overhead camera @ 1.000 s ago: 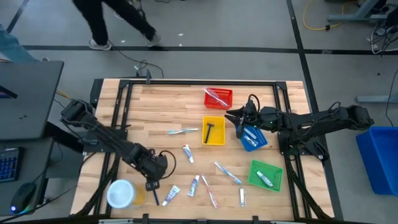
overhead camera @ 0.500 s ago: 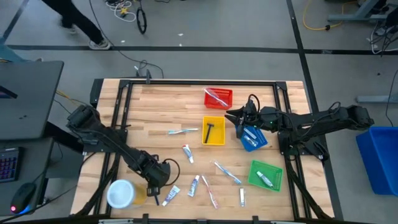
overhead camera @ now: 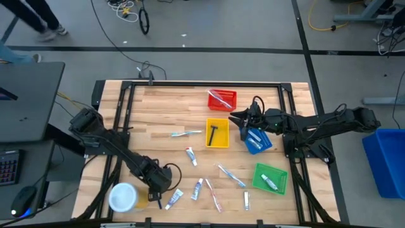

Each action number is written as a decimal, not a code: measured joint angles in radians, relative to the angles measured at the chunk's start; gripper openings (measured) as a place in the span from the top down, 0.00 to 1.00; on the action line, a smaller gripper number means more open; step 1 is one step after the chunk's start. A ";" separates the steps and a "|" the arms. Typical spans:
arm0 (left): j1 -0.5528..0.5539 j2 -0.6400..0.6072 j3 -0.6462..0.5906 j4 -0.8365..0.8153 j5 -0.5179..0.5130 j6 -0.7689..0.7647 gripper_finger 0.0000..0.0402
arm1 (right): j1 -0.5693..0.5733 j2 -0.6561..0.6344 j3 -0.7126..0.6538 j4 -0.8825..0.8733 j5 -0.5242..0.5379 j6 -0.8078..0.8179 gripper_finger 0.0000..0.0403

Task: Pick & Place Travel size toiletries
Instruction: Put the hand shaver into the yellow bin

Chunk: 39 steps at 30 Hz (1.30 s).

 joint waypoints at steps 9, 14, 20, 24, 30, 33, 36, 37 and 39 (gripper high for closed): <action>-0.016 0.003 -0.024 -0.019 -0.014 0.022 0.50 | 0.000 0.000 0.000 0.001 0.000 0.000 0.73; -0.017 0.003 -0.024 -0.059 -0.021 0.025 0.54 | 0.000 0.000 0.000 0.000 0.000 0.000 0.73; -0.017 0.003 -0.024 -0.058 0.006 0.024 0.64 | 0.000 0.000 0.000 0.000 0.000 0.000 0.73; -0.017 0.003 -0.024 -0.050 0.007 0.025 0.73 | 0.000 0.000 0.000 0.000 0.000 0.000 0.73; -0.016 0.002 -0.061 -0.003 0.031 0.001 0.84 | 0.000 0.000 0.000 0.000 0.000 0.000 0.73; -0.016 0.000 -0.076 0.016 0.045 -0.023 0.86 | 0.000 0.000 0.000 0.000 0.000 0.000 0.73; -0.016 -0.001 -0.074 0.013 0.043 -0.023 0.86 | 0.000 0.000 0.000 0.000 0.000 0.000 0.73; -0.016 0.001 -0.071 0.013 0.039 -0.019 0.86 | 0.000 0.000 0.000 0.000 0.000 0.000 0.73; -0.014 0.002 -0.066 0.012 0.034 -0.007 0.86 | 0.000 0.000 0.000 0.000 0.001 0.000 0.73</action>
